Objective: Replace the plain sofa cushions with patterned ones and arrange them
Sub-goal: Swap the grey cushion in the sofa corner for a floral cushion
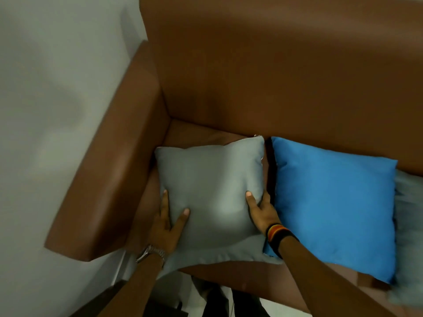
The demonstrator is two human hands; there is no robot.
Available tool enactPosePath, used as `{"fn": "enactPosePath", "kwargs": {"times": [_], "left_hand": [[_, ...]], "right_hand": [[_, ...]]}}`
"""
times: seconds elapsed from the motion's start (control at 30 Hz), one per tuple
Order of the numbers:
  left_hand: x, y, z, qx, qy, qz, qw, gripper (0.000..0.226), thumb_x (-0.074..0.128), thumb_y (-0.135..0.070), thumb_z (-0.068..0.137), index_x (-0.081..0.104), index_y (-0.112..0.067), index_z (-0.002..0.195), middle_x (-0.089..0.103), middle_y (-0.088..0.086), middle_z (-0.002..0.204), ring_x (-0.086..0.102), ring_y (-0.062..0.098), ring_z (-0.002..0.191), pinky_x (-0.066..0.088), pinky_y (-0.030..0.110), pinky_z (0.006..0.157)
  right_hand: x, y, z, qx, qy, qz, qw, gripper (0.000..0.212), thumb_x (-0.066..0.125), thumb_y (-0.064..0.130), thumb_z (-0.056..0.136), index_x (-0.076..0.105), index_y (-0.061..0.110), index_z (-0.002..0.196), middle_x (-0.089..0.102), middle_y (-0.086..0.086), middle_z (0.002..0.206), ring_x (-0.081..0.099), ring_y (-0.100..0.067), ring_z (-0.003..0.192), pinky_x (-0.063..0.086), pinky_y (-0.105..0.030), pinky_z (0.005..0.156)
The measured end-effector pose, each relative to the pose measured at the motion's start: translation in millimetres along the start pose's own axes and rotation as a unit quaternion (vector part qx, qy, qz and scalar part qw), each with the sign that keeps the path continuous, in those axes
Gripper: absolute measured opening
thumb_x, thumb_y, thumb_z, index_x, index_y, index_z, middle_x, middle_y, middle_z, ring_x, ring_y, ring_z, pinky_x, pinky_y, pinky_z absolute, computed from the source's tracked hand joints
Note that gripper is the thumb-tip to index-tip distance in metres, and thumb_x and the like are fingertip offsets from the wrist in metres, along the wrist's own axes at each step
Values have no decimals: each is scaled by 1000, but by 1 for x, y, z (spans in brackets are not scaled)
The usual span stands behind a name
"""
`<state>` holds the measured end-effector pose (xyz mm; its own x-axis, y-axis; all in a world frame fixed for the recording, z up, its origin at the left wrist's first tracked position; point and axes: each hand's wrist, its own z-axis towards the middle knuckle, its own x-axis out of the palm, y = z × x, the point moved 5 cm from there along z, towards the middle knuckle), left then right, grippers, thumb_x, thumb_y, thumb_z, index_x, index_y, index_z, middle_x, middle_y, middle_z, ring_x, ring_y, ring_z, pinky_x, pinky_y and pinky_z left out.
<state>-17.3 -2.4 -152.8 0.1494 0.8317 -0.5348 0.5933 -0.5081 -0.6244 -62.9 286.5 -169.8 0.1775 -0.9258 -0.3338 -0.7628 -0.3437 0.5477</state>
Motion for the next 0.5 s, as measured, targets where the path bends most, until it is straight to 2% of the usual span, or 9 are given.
{"fn": "enactPosePath", "kwargs": {"times": [0.07, 0.13, 0.17, 0.23, 0.3, 0.33, 0.4, 0.43, 0.5], "left_hand": [[-24, -7, 2, -13, 15, -35, 999, 90, 62, -70, 93, 13, -51, 165, 25, -18, 167, 31, 16, 150, 28, 47, 124], [-61, -17, 16, -27, 46, -77, 996, 78, 63, -77, 88, 36, -54, 158, 35, -28, 159, 34, 7, 147, 27, 46, 126], [-79, -23, 27, -44, 53, -105, 992, 74, 59, -84, 84, 49, -53, 151, 44, -27, 157, 40, 9, 148, 31, 45, 124], [-113, -53, 44, -65, 37, -169, 983, 66, 44, -86, 88, 63, -47, 137, 61, -18, 147, 53, 19, 143, 40, 48, 116], [-135, -97, 52, -66, 16, -234, 970, 62, 28, -78, 97, 64, -40, 131, 67, -6, 138, 62, 28, 129, 47, 58, 108], [-137, -114, 58, -65, 16, -262, 963, 71, 20, -81, 97, 63, -36, 132, 68, -2, 134, 65, 31, 122, 51, 61, 101], [-128, -142, 66, -55, 38, -281, 957, 103, 11, -98, 78, 53, -34, 147, 64, 0, 132, 65, 33, 115, 58, 57, 91], [-119, -152, 71, -49, 39, -274, 960, 116, 10, -104, 68, 45, -36, 155, 61, -1, 134, 63, 31, 117, 58, 53, 91], [-99, -159, 88, -22, -1, -206, 978, 115, 18, -107, 65, 33, -45, 161, 53, -3, 150, 56, 30, 133, 52, 53, 103]], "right_hand": [[-11, 14, -13, -14, 31, 6, 999, 78, 50, 62, 102, 20, 31, 167, 45, -4, 162, 46, -35, 146, 36, -46, 121], [-34, 30, -22, -36, 65, 23, 997, 73, 54, 61, 100, 32, 32, 164, 49, 3, 155, 49, -27, 144, 37, -40, 119], [-47, 36, -26, -41, 76, 22, 996, 68, 55, 62, 100, 41, 31, 159, 51, 7, 151, 50, -24, 142, 37, -38, 120], [-73, 53, -27, -38, 88, 52, 994, 64, 53, 66, 98, 56, 27, 149, 58, 1, 152, 55, -22, 137, 39, -41, 120], [-87, 75, -26, -27, 107, 152, 982, 46, 43, 53, 108, 62, 23, 138, 69, -10, 139, 67, -30, 123, 50, -51, 111], [-91, 87, -24, -24, 115, 193, 974, 37, 37, 39, 113, 64, 22, 132, 74, -12, 127, 71, -33, 112, 56, -55, 103], [-93, 110, -18, -32, 111, 197, 974, 31, 39, 19, 112, 65, 20, 129, 70, -13, 112, 69, -32, 99, 60, -56, 96], [-91, 120, -15, -37, 106, 165, 980, 30, 43, 15, 110, 64, 18, 132, 66, -12, 111, 66, -28, 97, 59, -56, 98], [-81, 131, -2, -55, 101, 106, 988, 28, 55, 24, 107, 60, 24, 135, 66, -5, 119, 65, -18, 98, 58, -52, 101]]}}
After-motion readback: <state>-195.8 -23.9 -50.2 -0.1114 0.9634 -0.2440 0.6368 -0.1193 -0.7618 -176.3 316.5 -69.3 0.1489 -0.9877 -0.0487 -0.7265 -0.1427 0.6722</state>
